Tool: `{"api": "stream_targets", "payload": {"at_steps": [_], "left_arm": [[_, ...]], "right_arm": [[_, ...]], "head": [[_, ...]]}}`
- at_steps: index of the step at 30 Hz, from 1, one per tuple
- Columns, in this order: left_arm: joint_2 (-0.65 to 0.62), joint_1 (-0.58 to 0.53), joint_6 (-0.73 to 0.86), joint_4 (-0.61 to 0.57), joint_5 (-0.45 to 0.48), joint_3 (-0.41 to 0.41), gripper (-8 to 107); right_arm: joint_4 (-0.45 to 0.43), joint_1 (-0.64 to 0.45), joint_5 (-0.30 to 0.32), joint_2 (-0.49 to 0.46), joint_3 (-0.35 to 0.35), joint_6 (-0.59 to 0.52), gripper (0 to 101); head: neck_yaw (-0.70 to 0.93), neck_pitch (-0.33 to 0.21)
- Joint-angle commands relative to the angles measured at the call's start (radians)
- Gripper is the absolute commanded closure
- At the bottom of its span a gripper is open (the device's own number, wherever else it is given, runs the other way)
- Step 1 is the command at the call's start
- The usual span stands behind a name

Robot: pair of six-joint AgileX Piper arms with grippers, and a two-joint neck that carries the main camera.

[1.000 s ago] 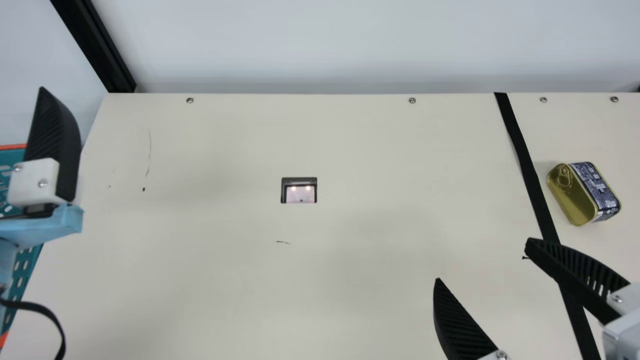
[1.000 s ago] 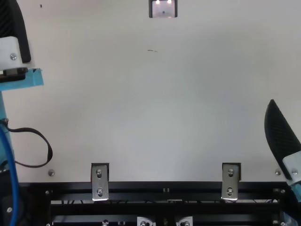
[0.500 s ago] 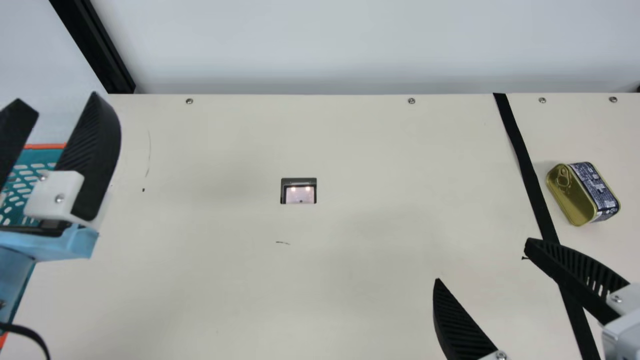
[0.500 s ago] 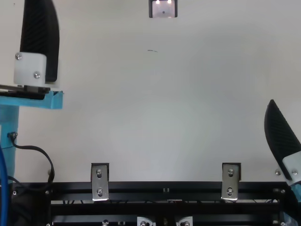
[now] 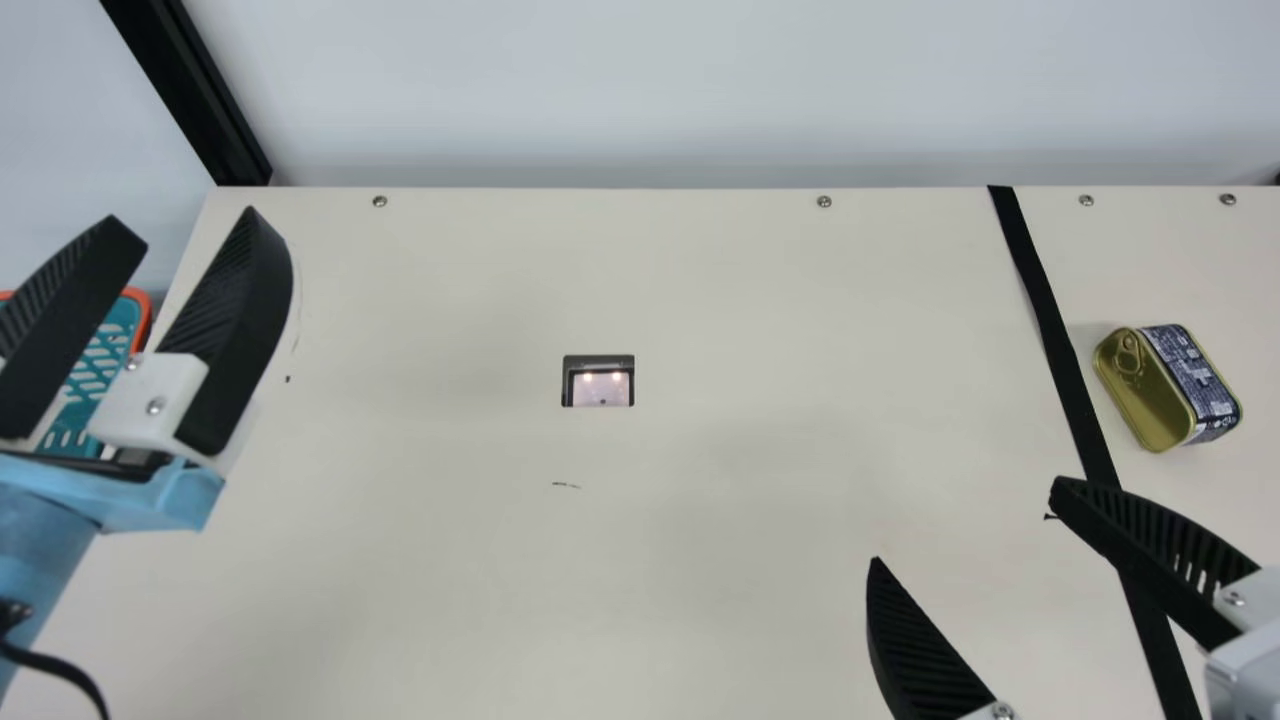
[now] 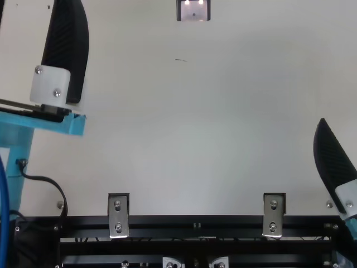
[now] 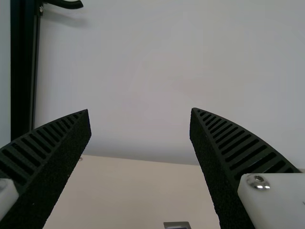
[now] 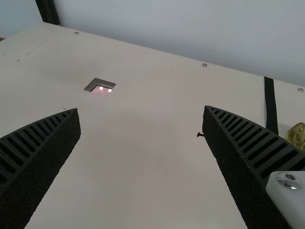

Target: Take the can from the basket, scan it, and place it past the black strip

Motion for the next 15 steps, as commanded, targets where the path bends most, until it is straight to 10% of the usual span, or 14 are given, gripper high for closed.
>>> {"api": "stream_targets", "payload": {"at_steps": [1,15], "left_arm": [[-0.013,0.008,-0.027,0.003,0.061,-0.008,9],[-0.147,0.135,-0.155,0.089,0.280,-0.028,9]], "right_arm": [[0.000,0.000,0.000,0.000,0.000,0.000,0],[0.000,0.000,0.000,0.000,0.000,0.000,0]], "head": [[0.009,0.001],[0.009,0.001]]}}
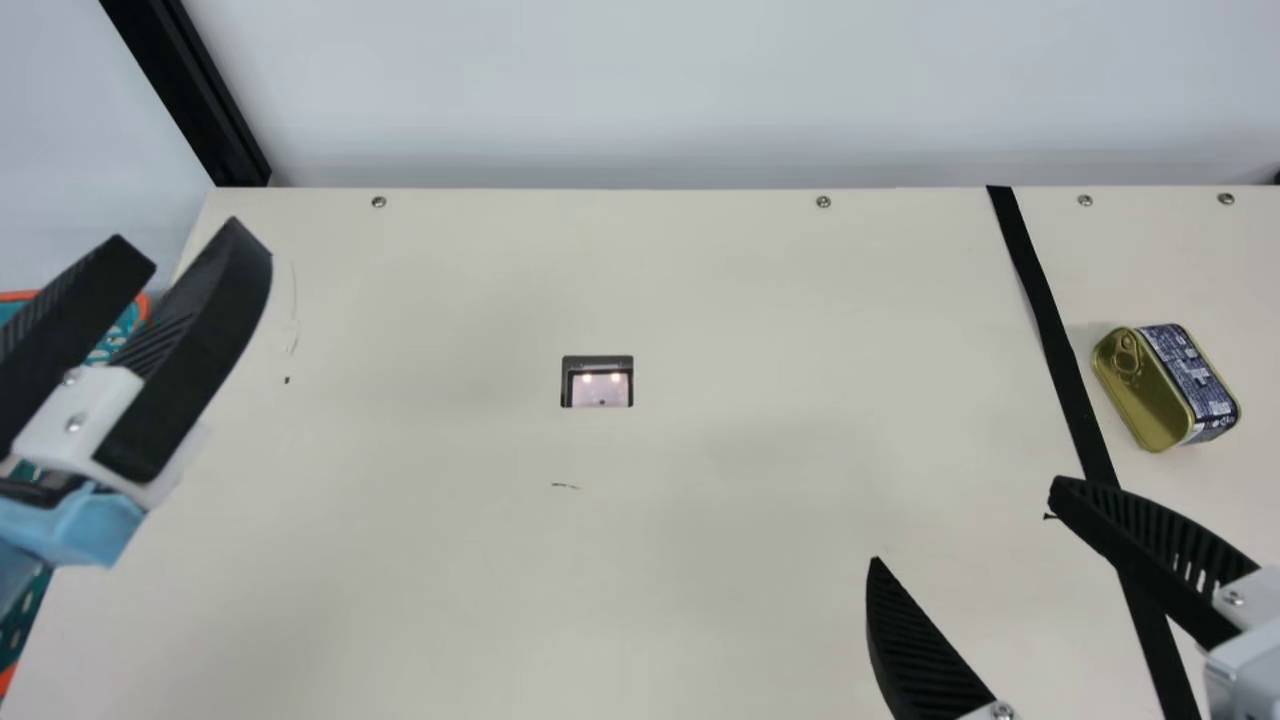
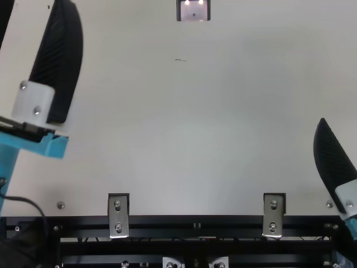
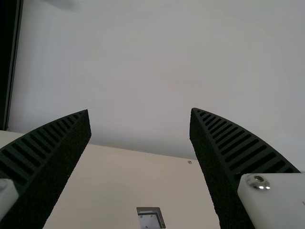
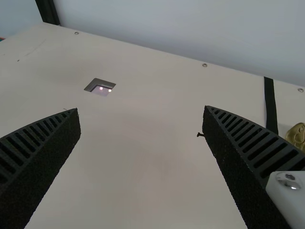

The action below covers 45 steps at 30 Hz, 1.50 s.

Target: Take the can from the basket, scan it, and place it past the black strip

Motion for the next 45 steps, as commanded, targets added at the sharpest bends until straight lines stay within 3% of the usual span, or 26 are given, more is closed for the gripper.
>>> {"api": "stream_targets", "payload": {"at_steps": [1,23,35,44,45], "left_arm": [[-0.026,0.014,-0.016,0.012,0.019,0.009,9],[-0.317,0.166,-0.104,0.058,0.145,0.177,9],[-0.531,0.341,-0.124,0.096,0.262,0.284,9],[-0.717,0.506,-0.102,0.195,0.391,0.347,9],[-0.674,0.474,-0.102,0.179,0.367,0.344,9]], "right_arm": [[0.000,0.000,0.000,0.000,0.000,0.000,0],[0.000,0.000,0.000,0.000,0.000,0.000,0],[0.000,0.000,0.000,0.000,0.000,0.000,0],[0.000,0.000,0.000,0.000,0.000,0.000,0],[0.000,0.000,0.000,0.000,0.000,0.000,0]], "head": [[0.009,0.001],[0.009,0.001],[0.009,0.001],[0.009,0.001],[0.009,0.001]]}}
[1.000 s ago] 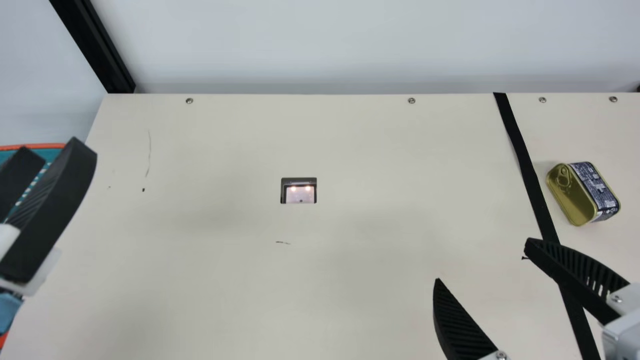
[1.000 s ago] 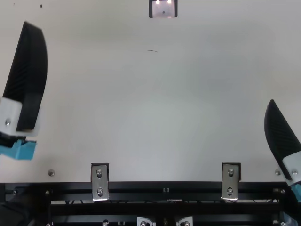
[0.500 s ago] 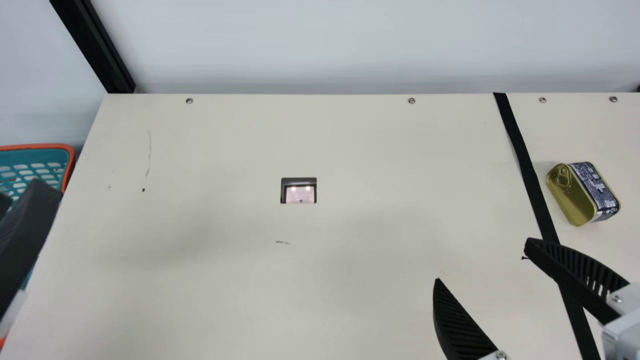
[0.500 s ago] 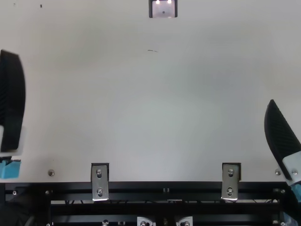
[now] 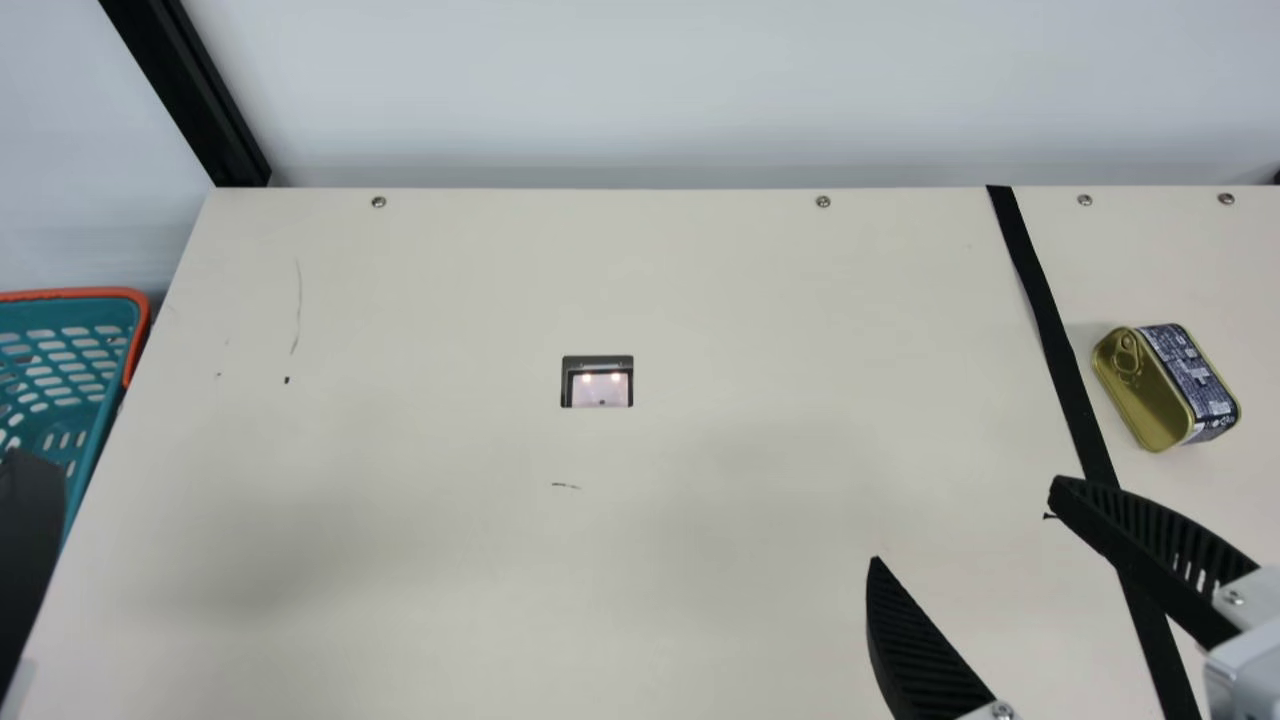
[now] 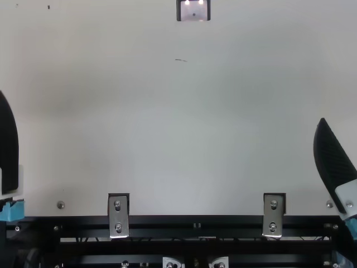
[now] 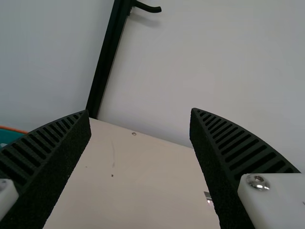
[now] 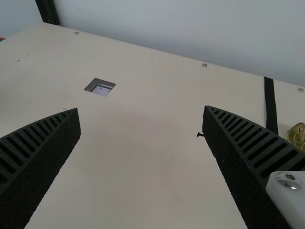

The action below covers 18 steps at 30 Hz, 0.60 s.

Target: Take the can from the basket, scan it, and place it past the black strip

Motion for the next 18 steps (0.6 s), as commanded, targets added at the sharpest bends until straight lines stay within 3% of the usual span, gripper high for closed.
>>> {"api": "stream_targets", "payload": {"at_steps": [1,12,18], "left_arm": [[0.000,0.000,0.000,0.000,0.000,0.000,9],[-0.025,0.013,-0.009,0.016,0.011,0.001,9],[-0.050,-0.017,0.008,0.081,-0.006,0.024,9]], "right_arm": [[0.000,0.000,0.000,0.000,0.000,0.000,0],[0.000,0.000,0.000,0.000,0.000,0.000,0],[0.000,0.000,0.000,0.000,0.000,0.000,0]], "head": [[0.009,0.001],[0.009,0.001],[0.009,0.001]]}}
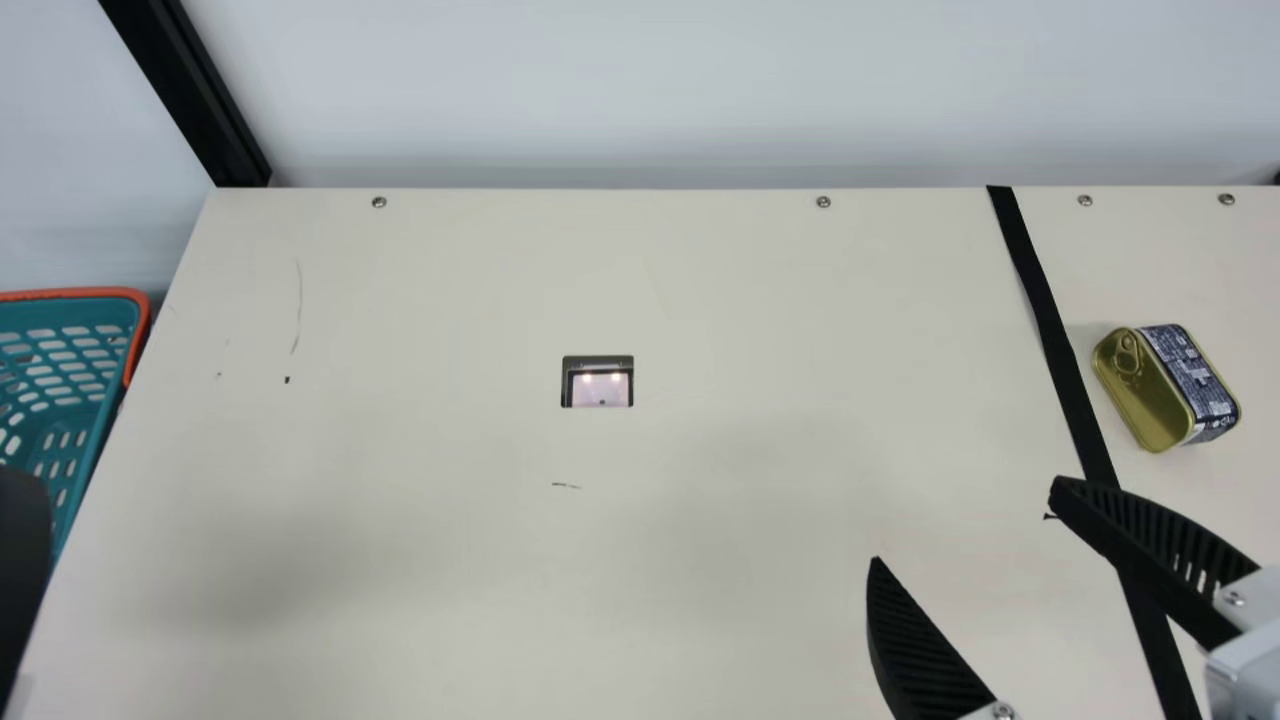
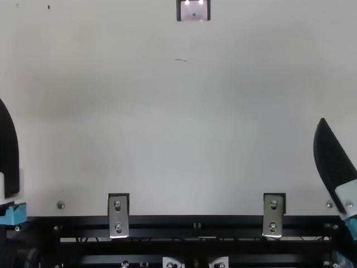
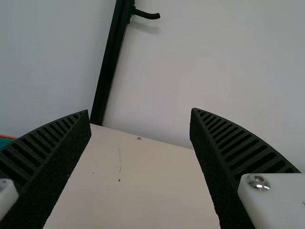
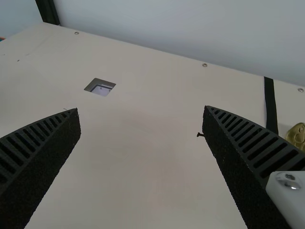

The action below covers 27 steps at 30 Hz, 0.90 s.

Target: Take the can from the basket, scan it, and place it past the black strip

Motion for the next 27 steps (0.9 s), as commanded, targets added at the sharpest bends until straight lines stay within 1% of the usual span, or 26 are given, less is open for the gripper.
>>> {"api": "stream_targets", "payload": {"at_steps": [1,6,9,10,13,27], "left_arm": [[-0.011,-0.013,0.014,0.028,-0.006,0.009,9],[-0.029,-0.042,0.038,0.079,-0.043,0.033,9],[-0.029,-0.037,0.024,0.095,-0.073,0.046,9],[-0.030,-0.041,0.030,0.090,-0.060,0.043,9],[-0.030,-0.038,0.026,0.093,-0.074,0.046,9],[-0.030,-0.038,0.026,0.093,-0.074,0.046,9]], "right_arm": [[0.000,0.000,0.000,0.000,0.000,0.000,0],[0.000,0.000,0.000,0.000,0.000,0.000,0],[0.000,0.000,0.000,0.000,0.000,0.000,0],[0.000,0.000,0.000,0.000,0.000,0.000,0],[0.000,0.000,0.000,0.000,0.000,0.000,0],[0.000,0.000,0.000,0.000,0.000,0.000,0]], "head": [[0.009,0.001],[0.009,0.001],[0.009,0.001],[0.009,0.001],[0.009,0.001],[0.009,0.001]]}}
